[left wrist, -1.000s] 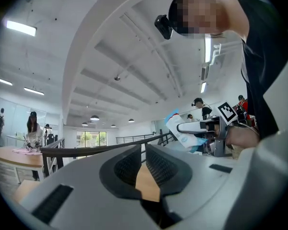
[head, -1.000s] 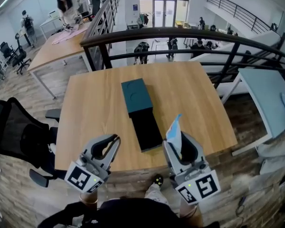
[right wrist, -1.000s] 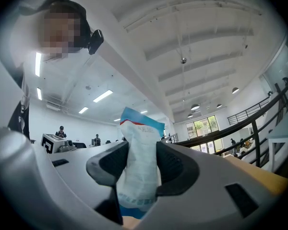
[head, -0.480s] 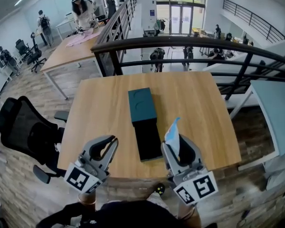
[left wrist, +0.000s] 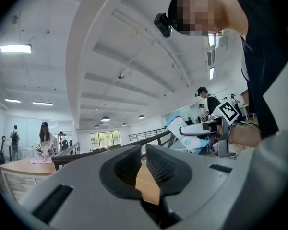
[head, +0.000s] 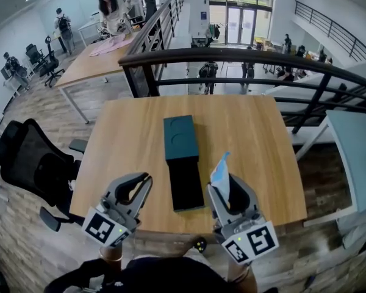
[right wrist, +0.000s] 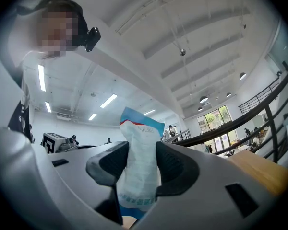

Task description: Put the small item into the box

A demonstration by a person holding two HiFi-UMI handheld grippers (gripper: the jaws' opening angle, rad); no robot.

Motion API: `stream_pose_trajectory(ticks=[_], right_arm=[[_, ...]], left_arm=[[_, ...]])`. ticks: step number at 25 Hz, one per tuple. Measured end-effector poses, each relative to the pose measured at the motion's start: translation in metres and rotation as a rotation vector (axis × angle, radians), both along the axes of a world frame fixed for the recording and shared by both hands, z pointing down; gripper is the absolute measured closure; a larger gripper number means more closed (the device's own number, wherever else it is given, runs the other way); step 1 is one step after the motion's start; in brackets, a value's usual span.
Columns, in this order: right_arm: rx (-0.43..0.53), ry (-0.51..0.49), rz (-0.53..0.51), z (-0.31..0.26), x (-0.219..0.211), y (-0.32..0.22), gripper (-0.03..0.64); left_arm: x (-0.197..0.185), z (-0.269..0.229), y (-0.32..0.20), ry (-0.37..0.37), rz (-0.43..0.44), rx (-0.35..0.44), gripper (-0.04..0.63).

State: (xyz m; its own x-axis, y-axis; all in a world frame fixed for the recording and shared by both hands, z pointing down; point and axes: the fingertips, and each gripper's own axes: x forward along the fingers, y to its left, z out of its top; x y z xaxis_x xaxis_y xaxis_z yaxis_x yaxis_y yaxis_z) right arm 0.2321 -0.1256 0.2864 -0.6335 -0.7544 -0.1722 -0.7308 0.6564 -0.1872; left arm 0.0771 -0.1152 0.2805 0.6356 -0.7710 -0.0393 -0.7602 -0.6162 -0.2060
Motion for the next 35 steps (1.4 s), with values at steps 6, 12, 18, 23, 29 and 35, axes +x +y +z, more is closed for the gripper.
stream_pose_trajectory(ticks=[6, 12, 18, 23, 29, 35], right_arm=[[-0.016, 0.01, -0.023, 0.011, 0.006, -0.013, 0.433], [-0.03, 0.016, -0.048, 0.019, 0.0, -0.019, 0.433], [-0.05, 0.011, -0.077, 0.028, -0.011, -0.03, 0.433], [-0.07, 0.022, -0.086, 0.037, -0.024, -0.044, 0.433], [-0.08, 0.051, -0.058, 0.04, -0.039, -0.064, 0.433], [-0.097, 0.065, -0.029, 0.044, -0.06, -0.081, 0.433]], left_arm=[[0.011, 0.01, -0.01, 0.009, -0.018, -0.005, 0.557], [0.007, 0.015, -0.012, 0.013, -0.036, -0.019, 0.557], [0.002, 0.019, -0.018, 0.011, -0.06, -0.034, 0.557], [-0.011, 0.03, -0.034, 0.013, -0.072, -0.055, 0.557], [-0.011, 0.04, -0.063, 0.002, -0.014, -0.063, 0.557], [-0.021, 0.042, -0.087, 0.01, 0.043, -0.065, 0.557]])
